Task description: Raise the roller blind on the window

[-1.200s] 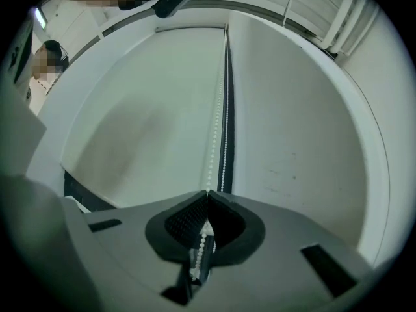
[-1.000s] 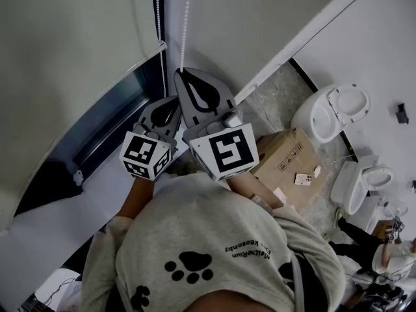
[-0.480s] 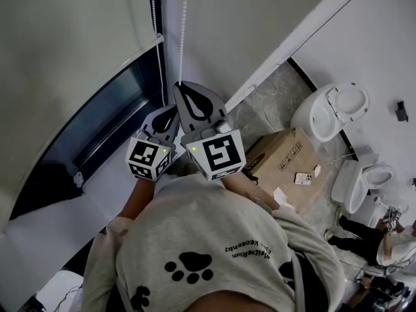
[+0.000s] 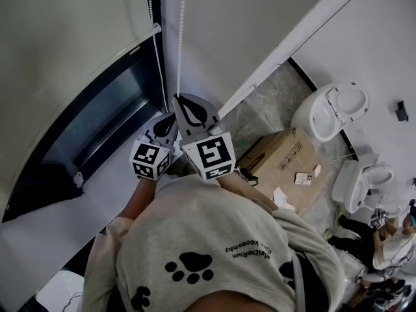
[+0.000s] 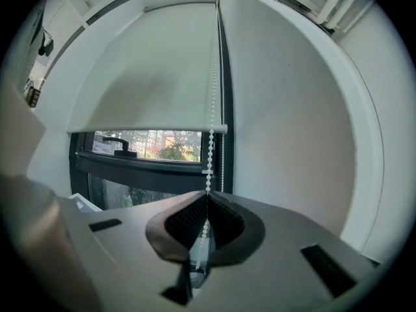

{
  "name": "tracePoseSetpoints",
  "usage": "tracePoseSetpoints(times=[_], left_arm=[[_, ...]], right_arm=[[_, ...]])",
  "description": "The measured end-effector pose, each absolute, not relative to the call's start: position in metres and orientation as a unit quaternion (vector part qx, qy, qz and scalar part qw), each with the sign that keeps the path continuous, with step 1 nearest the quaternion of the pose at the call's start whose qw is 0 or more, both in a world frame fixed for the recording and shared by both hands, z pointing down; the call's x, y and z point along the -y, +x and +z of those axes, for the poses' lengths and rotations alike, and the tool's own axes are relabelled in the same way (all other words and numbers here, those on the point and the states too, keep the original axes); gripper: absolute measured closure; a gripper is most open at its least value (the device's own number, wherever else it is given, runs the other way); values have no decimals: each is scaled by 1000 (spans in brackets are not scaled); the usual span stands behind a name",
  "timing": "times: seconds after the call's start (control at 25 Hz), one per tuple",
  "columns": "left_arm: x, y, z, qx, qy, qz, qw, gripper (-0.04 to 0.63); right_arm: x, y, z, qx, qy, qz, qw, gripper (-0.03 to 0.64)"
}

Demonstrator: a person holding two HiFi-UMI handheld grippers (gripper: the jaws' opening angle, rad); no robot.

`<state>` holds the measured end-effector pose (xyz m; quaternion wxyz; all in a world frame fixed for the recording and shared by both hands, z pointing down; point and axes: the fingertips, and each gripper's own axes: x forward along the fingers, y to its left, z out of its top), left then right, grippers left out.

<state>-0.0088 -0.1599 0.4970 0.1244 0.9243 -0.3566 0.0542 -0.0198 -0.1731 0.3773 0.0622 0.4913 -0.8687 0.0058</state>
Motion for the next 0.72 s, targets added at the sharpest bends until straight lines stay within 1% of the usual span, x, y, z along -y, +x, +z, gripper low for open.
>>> tracePoseSetpoints(times=[0.28,0.4,0.56,0.6,0.64,0.68,0.72], left_arm=[[155,-10,526,358,923,68,121,586],[157,-15,525,368,921,59,111,586],[156,-20,517,368,921,57,117,581],[155,-21,513,365,922,56,120,570],[153,-21,507,361,923,52,122,527],[152,-22,498,358,924,48,123,502],[151,-23,489,356,926,43,121,502]], right_arm=[[169,-18,408,869,487,23,79,606],[169,-19,408,871,486,18,75,606],[169,-20,403,871,485,15,74,606],[169,-20,402,872,485,17,73,606],[169,-19,402,872,484,19,73,606],[170,-19,402,872,484,20,73,606],[170,-19,402,872,483,21,74,606]])
